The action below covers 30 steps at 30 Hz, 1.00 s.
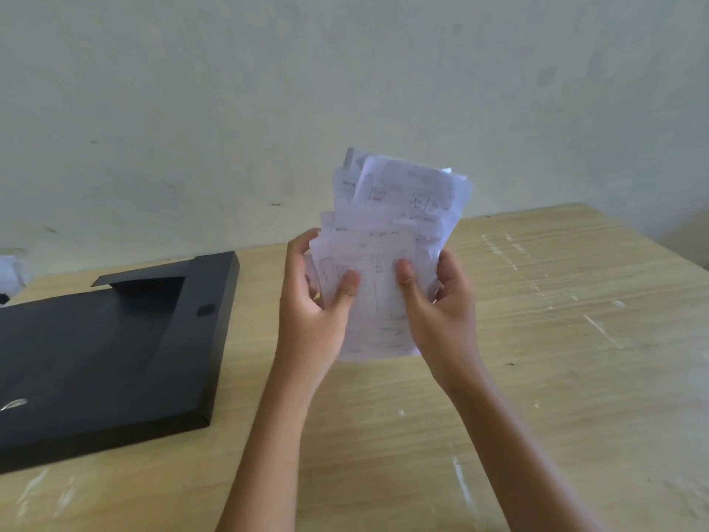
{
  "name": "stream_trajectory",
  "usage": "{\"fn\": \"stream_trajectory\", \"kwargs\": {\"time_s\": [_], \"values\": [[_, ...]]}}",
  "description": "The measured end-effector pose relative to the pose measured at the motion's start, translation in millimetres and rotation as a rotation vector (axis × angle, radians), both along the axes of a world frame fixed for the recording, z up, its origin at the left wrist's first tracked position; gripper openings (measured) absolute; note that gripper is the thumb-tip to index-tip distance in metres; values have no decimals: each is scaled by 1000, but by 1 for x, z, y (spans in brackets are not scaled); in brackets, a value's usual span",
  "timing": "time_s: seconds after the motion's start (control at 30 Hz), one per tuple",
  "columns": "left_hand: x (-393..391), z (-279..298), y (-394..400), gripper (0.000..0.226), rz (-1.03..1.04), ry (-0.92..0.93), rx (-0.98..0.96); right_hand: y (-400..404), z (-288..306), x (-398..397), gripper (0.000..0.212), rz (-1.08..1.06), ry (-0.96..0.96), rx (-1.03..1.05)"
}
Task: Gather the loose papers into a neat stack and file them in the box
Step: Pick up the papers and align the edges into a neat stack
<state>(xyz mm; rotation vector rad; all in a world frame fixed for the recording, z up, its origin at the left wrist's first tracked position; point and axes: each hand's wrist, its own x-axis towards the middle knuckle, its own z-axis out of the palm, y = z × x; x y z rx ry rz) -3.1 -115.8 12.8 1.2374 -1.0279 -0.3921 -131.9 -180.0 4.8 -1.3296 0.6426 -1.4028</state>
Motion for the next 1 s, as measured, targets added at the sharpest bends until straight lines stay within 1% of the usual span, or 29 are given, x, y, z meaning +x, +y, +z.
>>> {"fn": "stream_trajectory", "kwargs": {"time_s": [0.07,0.13,0.17,0.2,0.23,0.27,0.33,0.37,0.4,0.43,0.47,0.5,0.6,0.63,0.77,0.9,1.0], "values": [[-3,-14,-2,73,19,38,73,-2,-11,2,12,13,83,40],[-2,-27,-2,87,-1,156,114,-5,-17,2,14,40,138,63],[0,-32,-3,87,-13,236,124,-6,-17,1,15,57,156,59],[4,-34,-2,82,-31,319,133,-7,-16,-1,16,67,183,36],[8,-36,-2,72,-60,383,145,-8,-14,-3,18,85,220,8],[10,-37,-2,58,-99,409,163,-9,-12,-5,19,109,262,-12],[10,-38,0,30,-142,381,197,-10,-6,-8,28,121,352,-38],[9,-40,0,20,-141,371,204,-11,1,-10,36,27,411,-93],[8,-40,-1,16,-133,366,206,-12,11,-11,45,-124,464,-192],[8,-40,-2,16,-122,354,207,-13,25,-12,51,-272,502,-337],[8,-40,-3,18,-110,337,206,-13,39,-11,54,-358,550,-487],[9,-41,-4,20,-107,317,204,-11,55,-9,55,-371,642,-597],[10,-42,-4,20,-111,276,229,-10,79,2,57,-281,1035,-763],[9,-42,-2,17,-111,267,240,-9,79,4,56,-257,1110,-793],[10,-41,-2,16,-132,238,228,-6,68,3,48,-178,1224,-920],[11,-37,0,27,-171,238,200,-10,68,0,51,-149,1274,-909],[12,-37,0,21,-157,208,208,-9,65,2,51,-79,1345,-909]]}}
